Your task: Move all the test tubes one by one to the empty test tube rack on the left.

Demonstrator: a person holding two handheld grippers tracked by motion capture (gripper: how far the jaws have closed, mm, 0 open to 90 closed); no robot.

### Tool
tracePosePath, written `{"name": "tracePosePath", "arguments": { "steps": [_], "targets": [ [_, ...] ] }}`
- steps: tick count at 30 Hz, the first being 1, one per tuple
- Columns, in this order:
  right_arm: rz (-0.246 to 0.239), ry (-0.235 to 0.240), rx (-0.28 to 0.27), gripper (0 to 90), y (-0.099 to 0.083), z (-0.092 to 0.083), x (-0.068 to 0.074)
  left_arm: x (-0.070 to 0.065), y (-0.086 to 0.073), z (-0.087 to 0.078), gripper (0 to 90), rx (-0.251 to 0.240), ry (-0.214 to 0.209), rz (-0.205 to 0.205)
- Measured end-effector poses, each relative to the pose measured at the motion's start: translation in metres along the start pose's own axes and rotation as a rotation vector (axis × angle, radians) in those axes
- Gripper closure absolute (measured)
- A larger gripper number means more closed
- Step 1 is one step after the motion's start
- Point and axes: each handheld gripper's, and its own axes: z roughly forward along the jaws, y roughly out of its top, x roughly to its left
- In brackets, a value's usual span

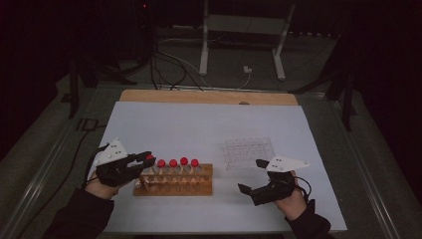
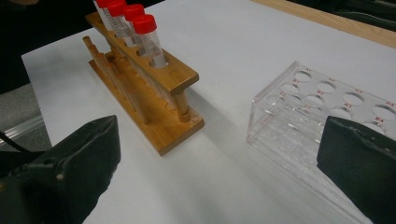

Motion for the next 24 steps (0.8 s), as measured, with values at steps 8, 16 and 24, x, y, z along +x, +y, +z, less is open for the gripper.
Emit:
{"name": "tracePosePath", "arguments": {
  "steps": [8,16,24],
  "targets": [
    [-0.001,0.001,0.002,0.0,0.0,0.0,0.0,-0.001,-0.008,0.011,71.8,0.035,0.003,0.006],
    [-0.001,0.003,0.003,0.0,0.0,0.0,0.0,-0.002,-0.014,0.013,71.7,0.042,0.012,0.015],
    [-0.001,0.001,0.004,0.0,0.0,0.0,0.0,-0.001,-0.015,0.011,71.6,0.053,0.007,0.008]
  ]
}}
